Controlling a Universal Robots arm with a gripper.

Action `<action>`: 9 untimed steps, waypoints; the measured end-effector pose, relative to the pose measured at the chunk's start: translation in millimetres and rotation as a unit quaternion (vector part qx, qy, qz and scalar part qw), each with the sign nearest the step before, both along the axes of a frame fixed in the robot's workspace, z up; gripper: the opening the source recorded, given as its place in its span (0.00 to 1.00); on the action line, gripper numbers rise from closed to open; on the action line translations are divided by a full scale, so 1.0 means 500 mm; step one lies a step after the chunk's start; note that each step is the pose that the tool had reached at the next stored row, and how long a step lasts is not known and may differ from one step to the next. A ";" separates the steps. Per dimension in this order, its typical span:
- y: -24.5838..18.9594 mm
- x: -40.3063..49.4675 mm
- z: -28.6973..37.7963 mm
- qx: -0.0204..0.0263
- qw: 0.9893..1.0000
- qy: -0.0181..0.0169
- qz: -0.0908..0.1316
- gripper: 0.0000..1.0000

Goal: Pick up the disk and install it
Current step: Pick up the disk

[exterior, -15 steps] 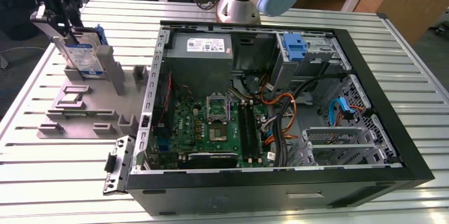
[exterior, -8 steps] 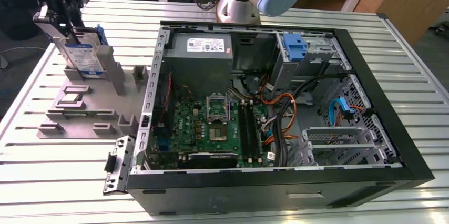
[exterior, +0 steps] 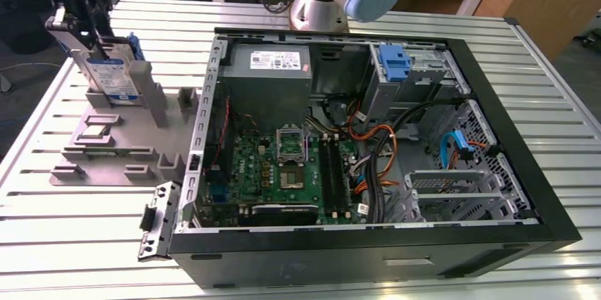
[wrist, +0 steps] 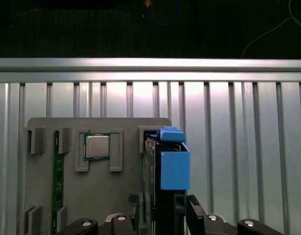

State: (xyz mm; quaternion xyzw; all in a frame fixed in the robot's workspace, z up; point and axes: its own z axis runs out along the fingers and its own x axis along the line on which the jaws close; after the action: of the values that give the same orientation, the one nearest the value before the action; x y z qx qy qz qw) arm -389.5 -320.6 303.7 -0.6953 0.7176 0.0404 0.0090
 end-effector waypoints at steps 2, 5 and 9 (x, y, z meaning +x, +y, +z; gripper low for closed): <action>0.0000 0.000 0.000 0.000 1.000 0.000 0.000 0.51; 0.0000 0.000 0.000 0.000 1.000 0.000 0.000 0.51; 0.0000 0.000 0.000 0.000 1.000 0.000 0.000 0.42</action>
State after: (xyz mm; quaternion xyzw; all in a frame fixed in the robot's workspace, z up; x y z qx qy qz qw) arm -389.3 -320.6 303.7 -0.6953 0.7176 0.0404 0.0090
